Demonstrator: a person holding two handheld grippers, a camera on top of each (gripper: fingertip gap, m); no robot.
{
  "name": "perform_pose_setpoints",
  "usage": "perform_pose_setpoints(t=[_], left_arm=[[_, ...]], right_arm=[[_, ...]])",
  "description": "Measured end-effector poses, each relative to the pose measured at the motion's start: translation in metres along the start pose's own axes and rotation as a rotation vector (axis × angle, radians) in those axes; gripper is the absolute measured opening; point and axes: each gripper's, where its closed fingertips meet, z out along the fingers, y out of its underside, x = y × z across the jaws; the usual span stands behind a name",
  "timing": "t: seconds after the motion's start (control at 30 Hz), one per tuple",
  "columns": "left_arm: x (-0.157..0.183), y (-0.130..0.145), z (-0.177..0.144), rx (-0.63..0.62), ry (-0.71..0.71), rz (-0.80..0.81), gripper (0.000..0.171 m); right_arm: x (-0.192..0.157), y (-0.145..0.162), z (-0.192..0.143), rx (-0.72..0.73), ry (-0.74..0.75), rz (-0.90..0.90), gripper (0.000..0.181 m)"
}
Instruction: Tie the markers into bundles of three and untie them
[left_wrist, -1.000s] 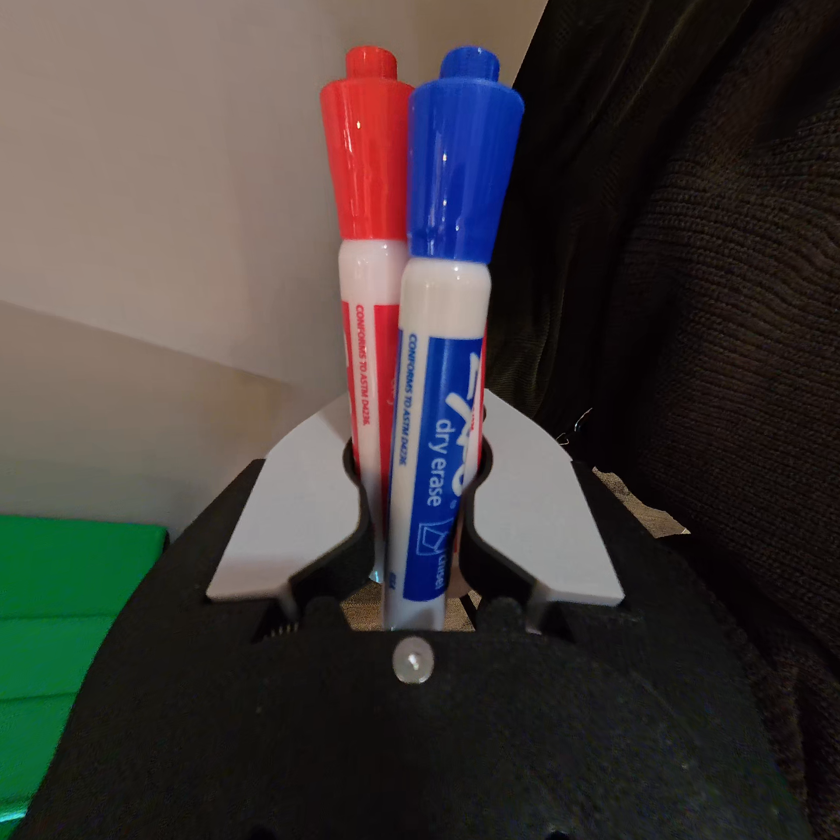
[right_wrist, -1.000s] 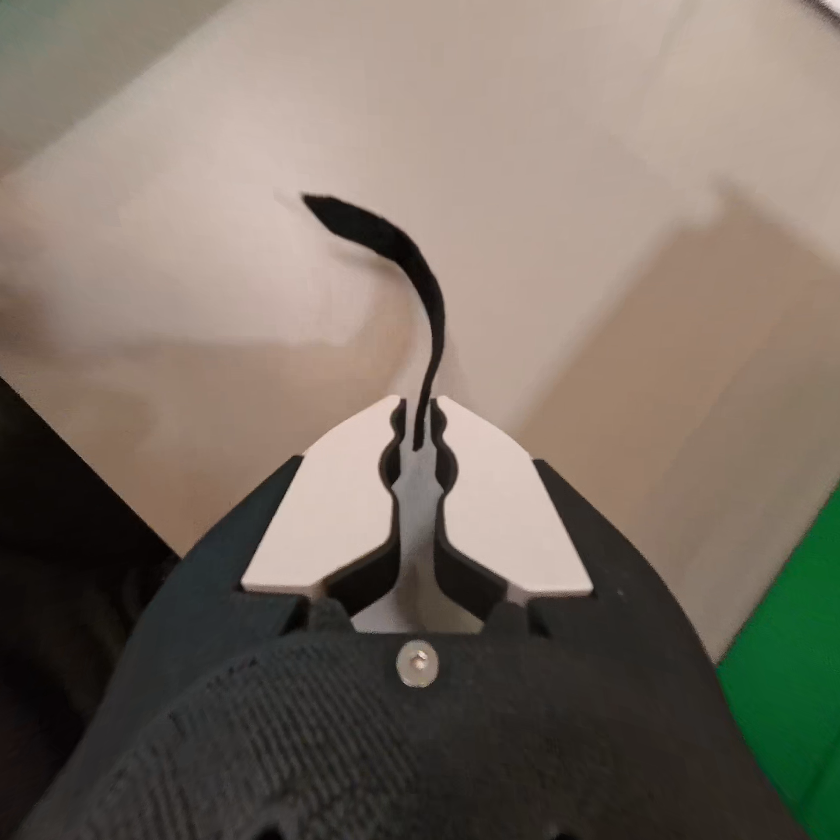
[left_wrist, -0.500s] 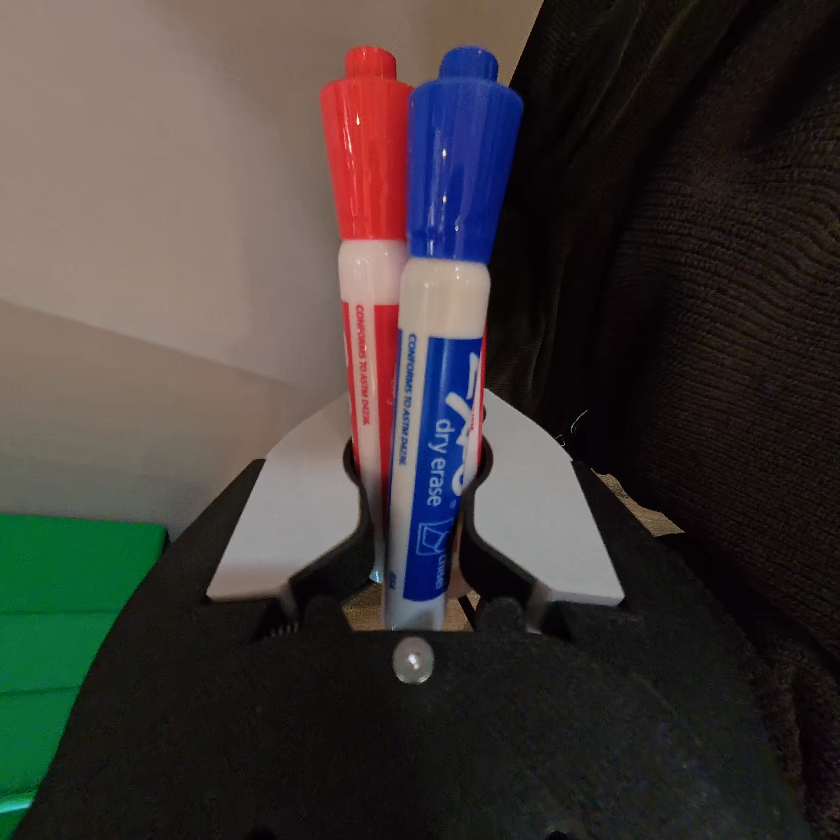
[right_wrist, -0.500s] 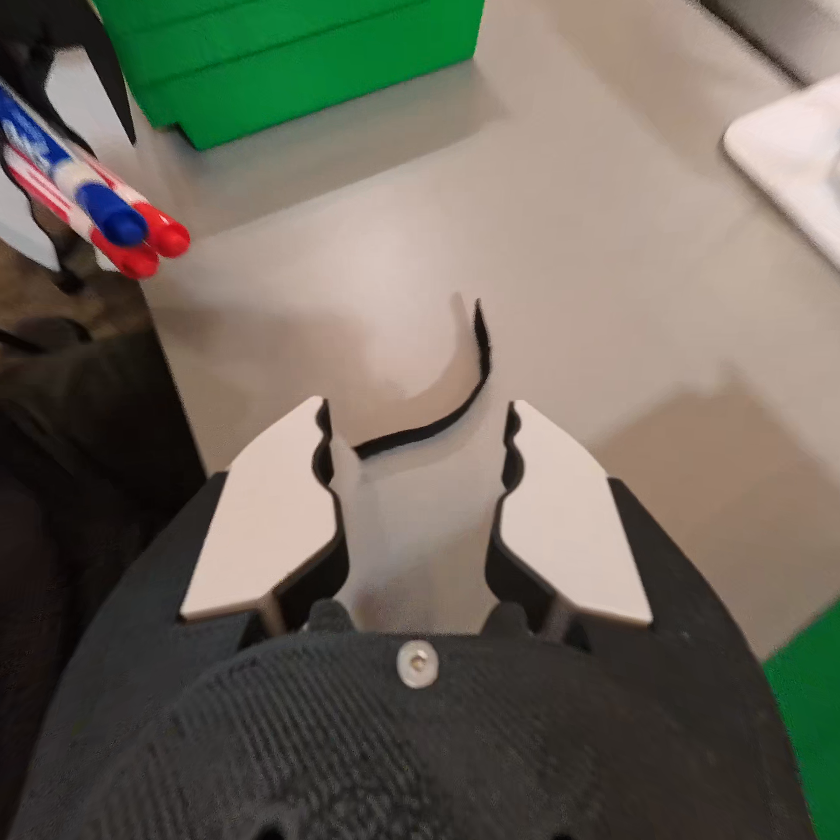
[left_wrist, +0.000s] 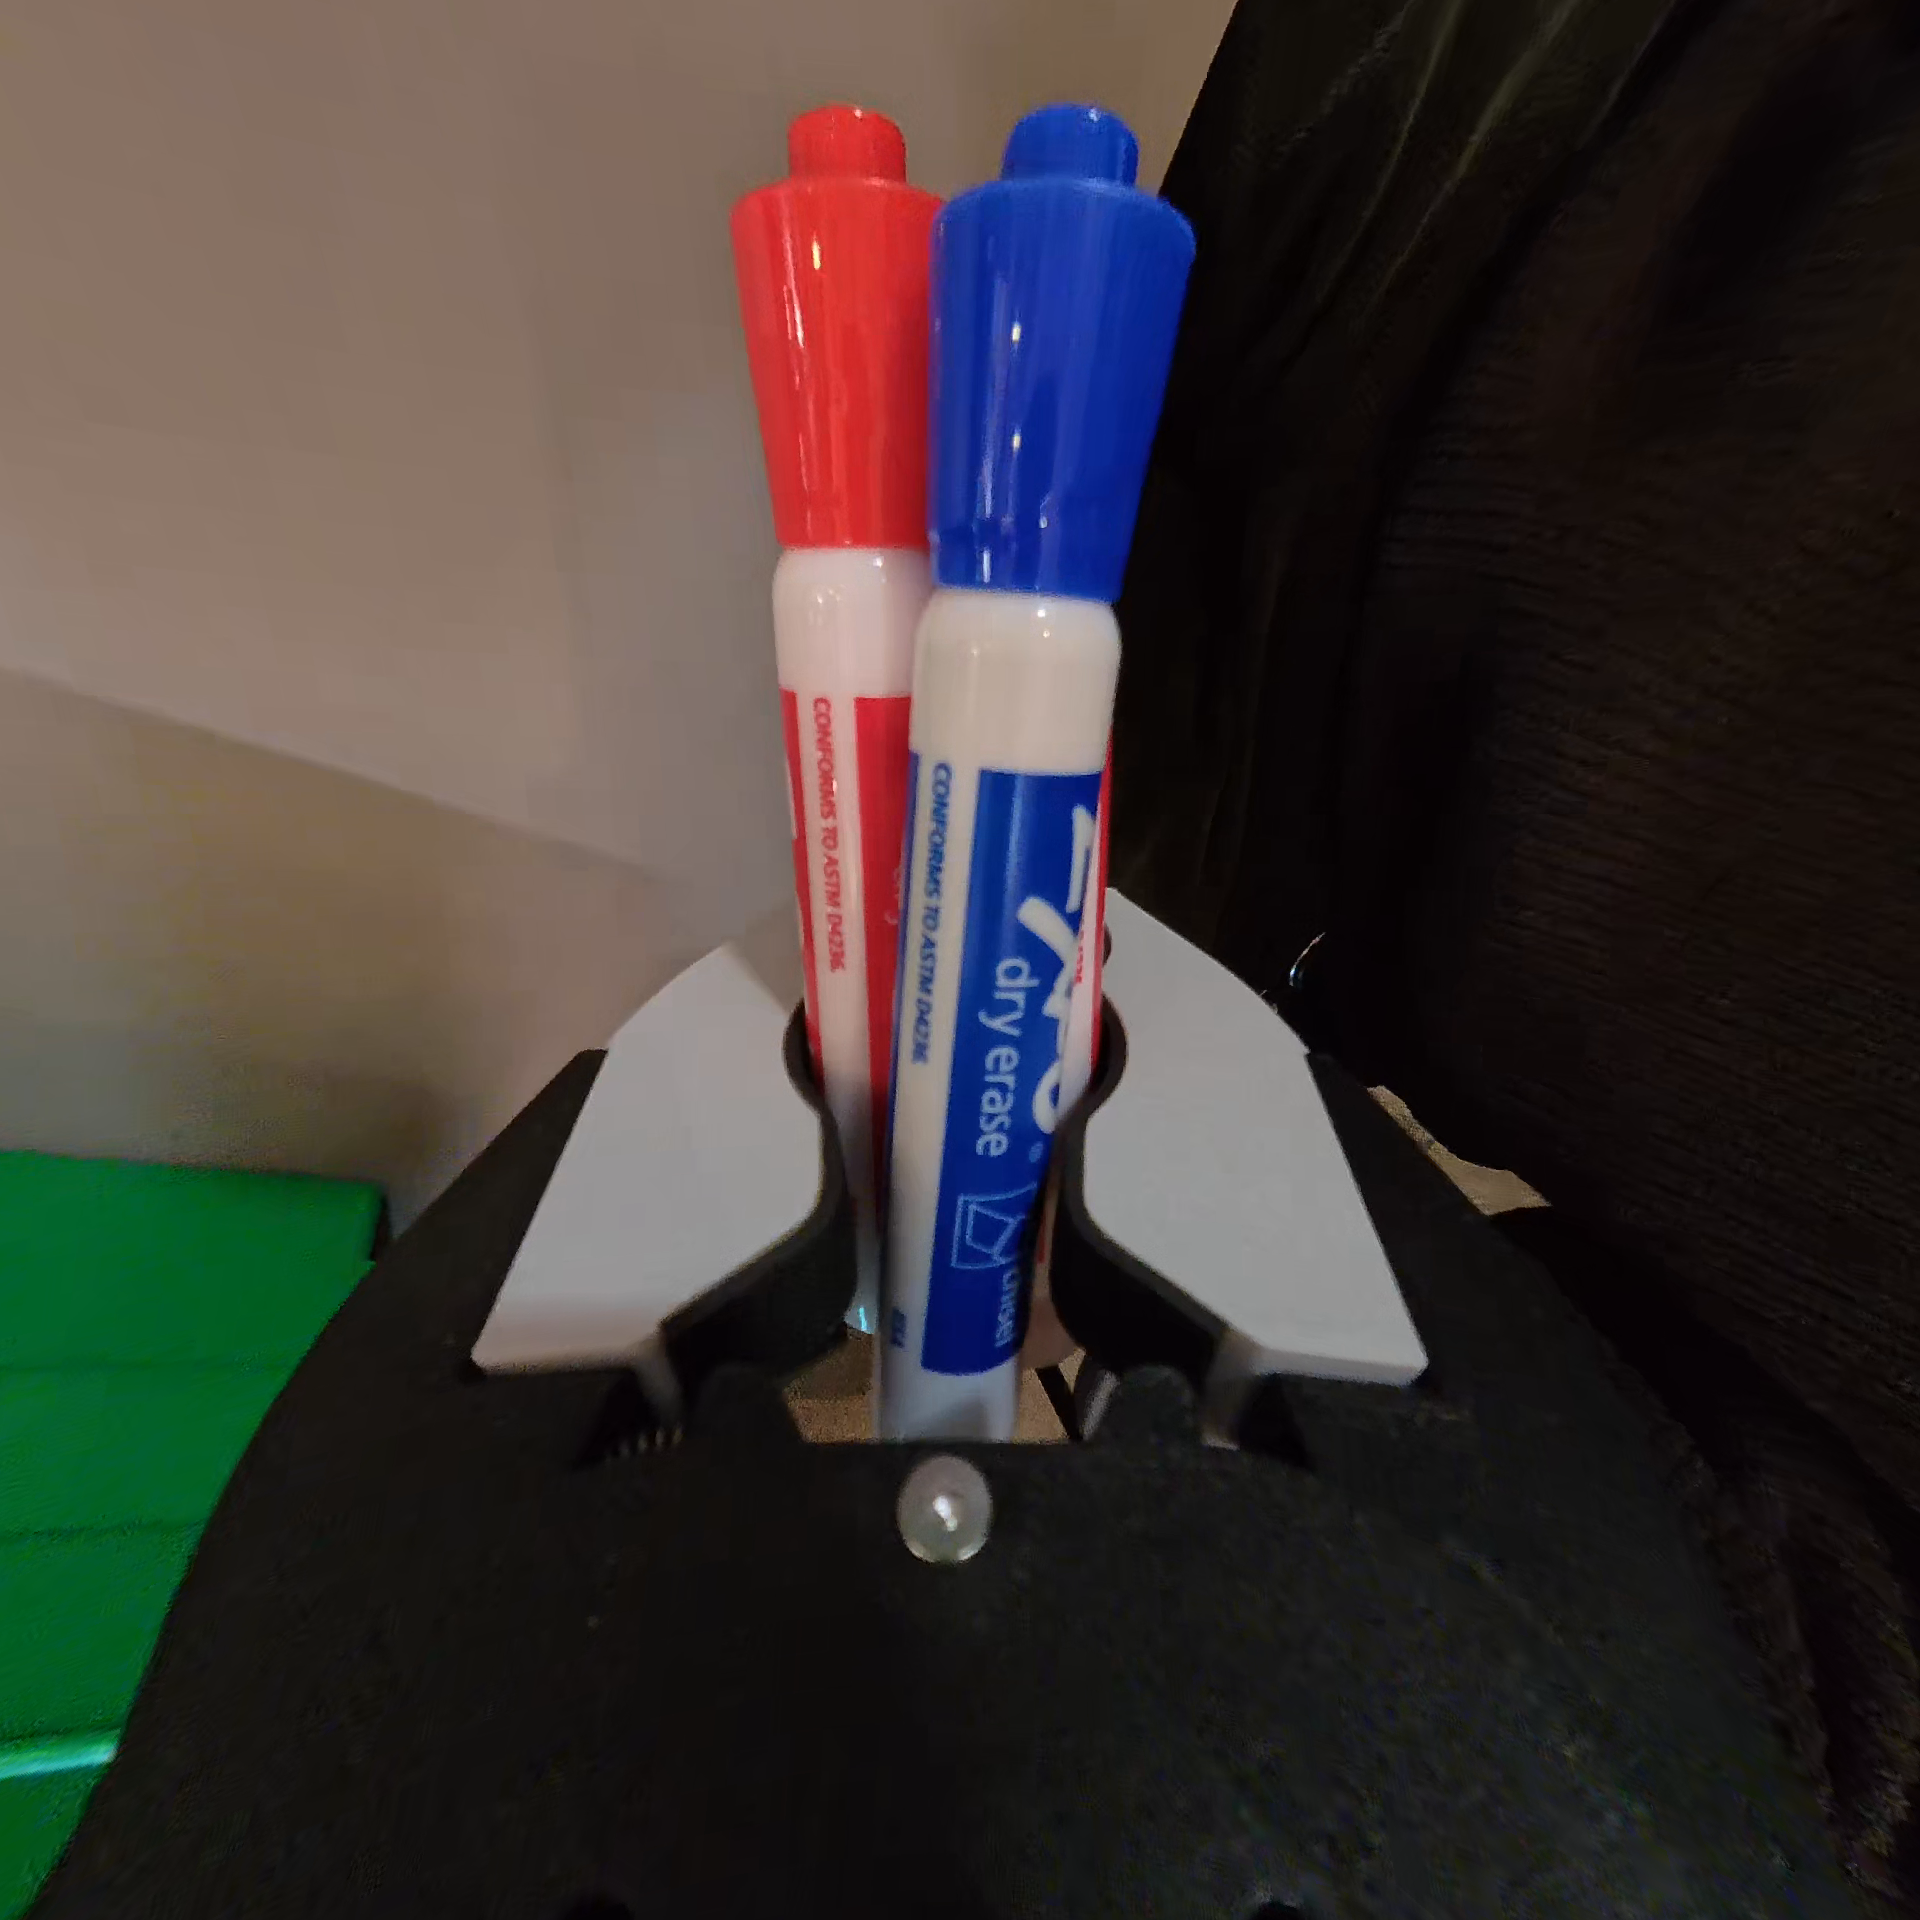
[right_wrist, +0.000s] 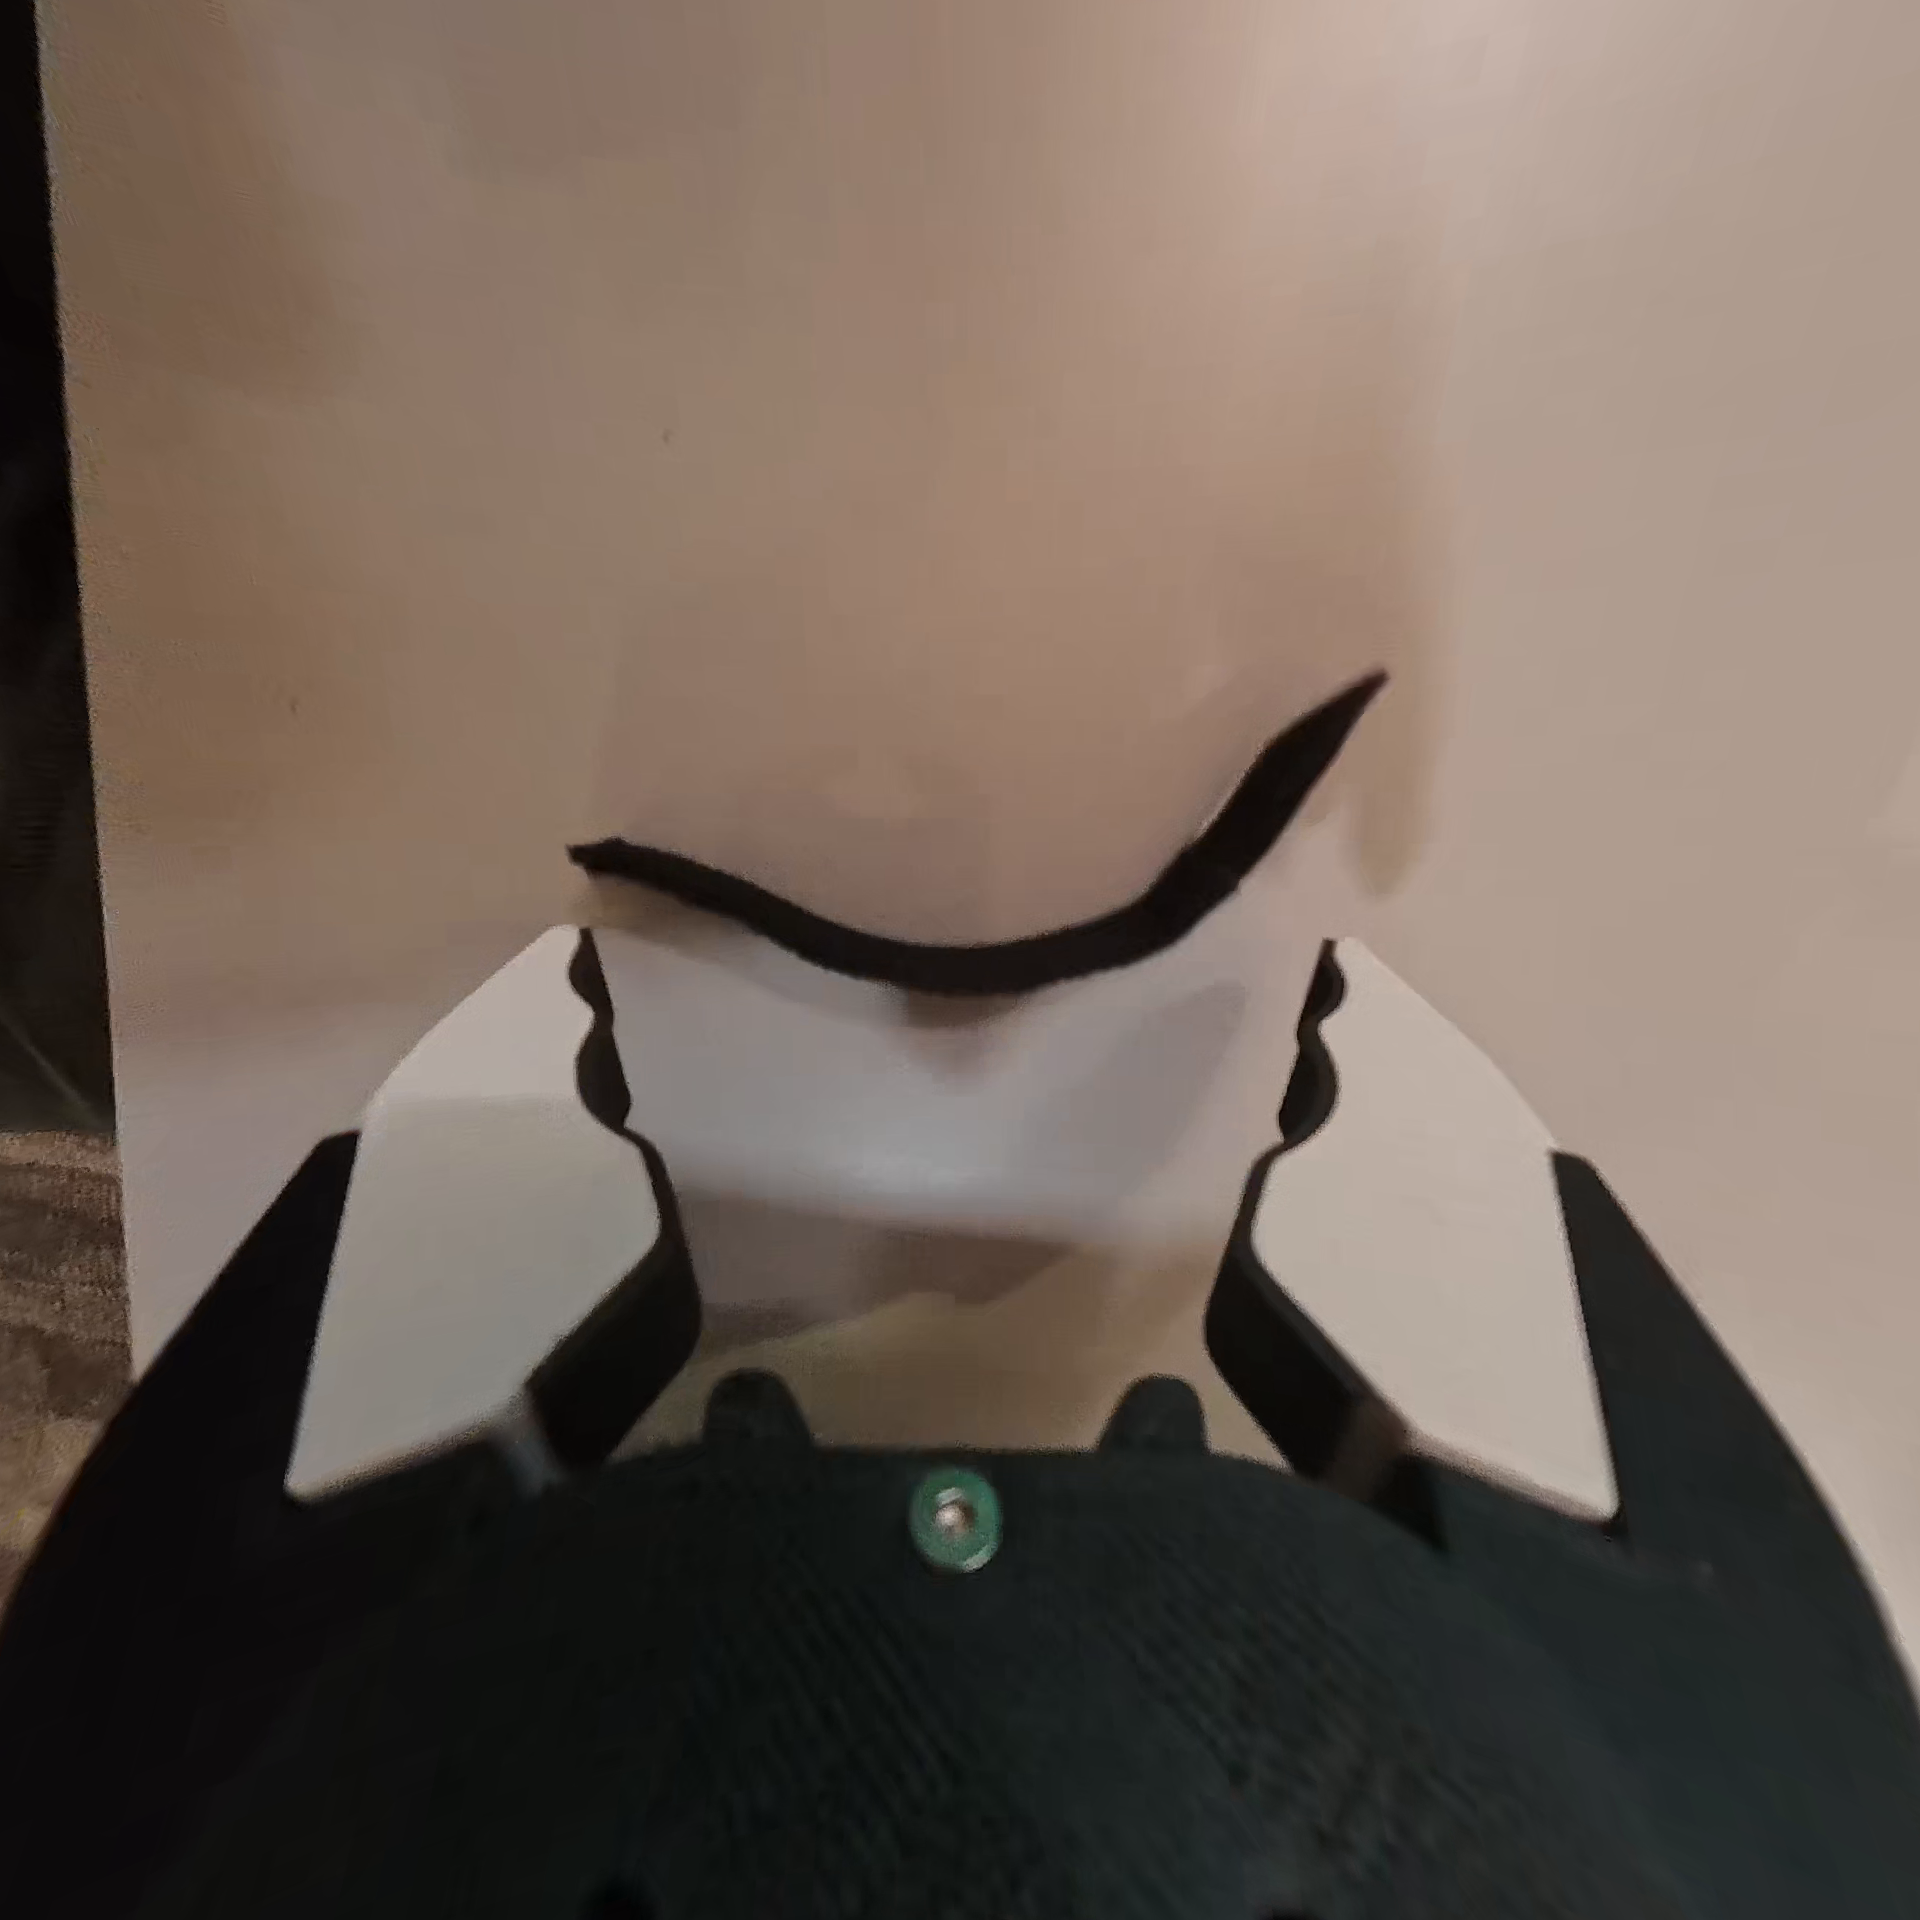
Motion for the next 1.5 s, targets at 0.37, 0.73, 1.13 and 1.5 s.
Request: perform_pose_setpoints(t=[0.37, 0.73, 1.13, 1.5], left_arm=[[0.001, -0.001, 0.000, 0.020, 0.034, 0.013, 0.044], [0.001, -0.002, 0.005, 0.005, 0.045, 0.010, 0.044], [0.005, -0.005, 0.005, 0.002, 0.035, 0.025, 0.044], [0.008, -0.007, 0.003, 0.007, 0.024, 0.036, 0.044]], right_arm=[[-0.003, -0.015, 0.017, 0.029, -0.063, -0.078, 0.122], [-0.012, -0.017, 0.013, 0.056, -0.063, -0.085, 0.098], [-0.011, -0.019, 0.008, 0.142, 0.029, 0.072, 0.066], [-0.025, -0.061, -0.013, 0.501, -0.010, 0.304, 0.056]])
